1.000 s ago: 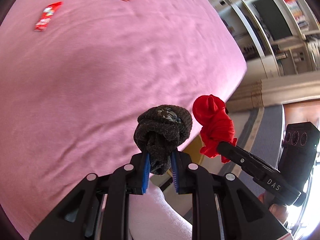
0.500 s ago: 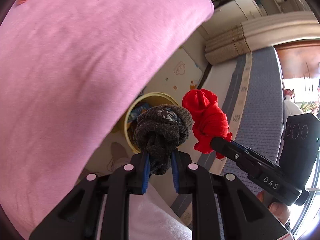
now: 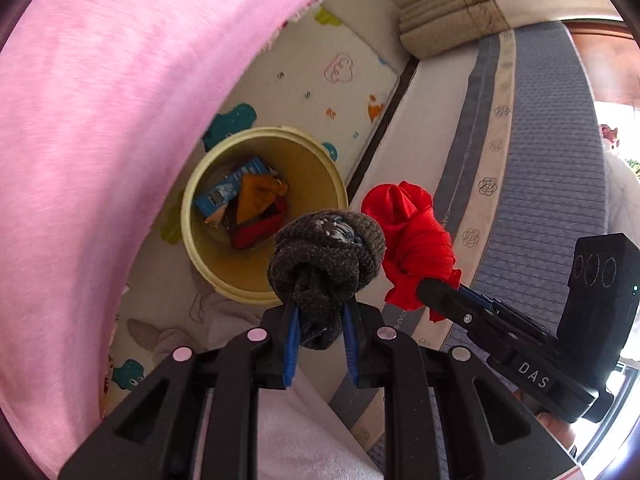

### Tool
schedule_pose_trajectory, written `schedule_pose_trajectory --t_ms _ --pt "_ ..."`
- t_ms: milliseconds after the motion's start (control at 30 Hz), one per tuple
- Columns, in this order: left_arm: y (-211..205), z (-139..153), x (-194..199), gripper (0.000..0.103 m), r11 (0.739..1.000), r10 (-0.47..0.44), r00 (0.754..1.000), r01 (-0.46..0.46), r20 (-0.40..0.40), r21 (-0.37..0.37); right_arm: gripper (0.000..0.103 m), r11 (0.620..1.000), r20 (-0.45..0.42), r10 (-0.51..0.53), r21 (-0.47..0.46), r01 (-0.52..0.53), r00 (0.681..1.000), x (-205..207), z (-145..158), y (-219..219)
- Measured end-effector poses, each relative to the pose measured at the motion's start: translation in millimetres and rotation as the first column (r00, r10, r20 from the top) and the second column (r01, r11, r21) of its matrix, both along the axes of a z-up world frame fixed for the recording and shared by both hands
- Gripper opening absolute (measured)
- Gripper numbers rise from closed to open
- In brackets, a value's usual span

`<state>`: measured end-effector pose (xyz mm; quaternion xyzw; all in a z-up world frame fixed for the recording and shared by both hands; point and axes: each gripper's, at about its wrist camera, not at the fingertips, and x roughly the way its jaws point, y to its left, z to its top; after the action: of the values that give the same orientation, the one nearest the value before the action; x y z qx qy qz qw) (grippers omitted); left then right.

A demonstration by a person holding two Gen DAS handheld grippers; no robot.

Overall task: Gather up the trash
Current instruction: 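Carry the black hat and red cloth over the yellow bucket with both grippers, then open both grippers to drop the hat and cloth into the bucket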

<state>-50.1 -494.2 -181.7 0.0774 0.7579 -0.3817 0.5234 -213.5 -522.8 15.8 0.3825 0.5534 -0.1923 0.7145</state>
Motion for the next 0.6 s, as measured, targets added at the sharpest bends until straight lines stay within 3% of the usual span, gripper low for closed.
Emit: schedule_pose_trajectory --t_ms 267,333,367,433,600 --pt "-27 -26 -7 0.02 0.998 -0.048 0.999 0.049 -0.018 0.039 0.021 0.999 -0.018 -0.023 0.032 0.024 1.0 -9 -19 -22" --pt "-34 -30 -6 0.024 0.998 -0.046 0.999 0.048 -0.029 0.046 0.028 0.999 -0.023 -0.028 0.041 0.029 0.999 -10 -23 -24" --pt "-35 -33 -6 0.035 0.998 -0.04 0.998 0.042 -0.039 0.053 0.029 0.999 -0.033 -0.036 0.035 0.037 0.999 -10 -24 -26" --pt "-34 -38 -2 0.081 0.996 -0.02 1.0 0.022 -0.025 0.091 0.048 0.997 -0.045 -0.052 0.057 0.054 0.998 -13 -30 -30" --pt "-31 -46 0 0.083 0.99 -0.027 1.0 0.027 0.001 0.139 0.048 0.996 -0.071 -0.062 0.058 0.066 0.996 -21 -35 -34"
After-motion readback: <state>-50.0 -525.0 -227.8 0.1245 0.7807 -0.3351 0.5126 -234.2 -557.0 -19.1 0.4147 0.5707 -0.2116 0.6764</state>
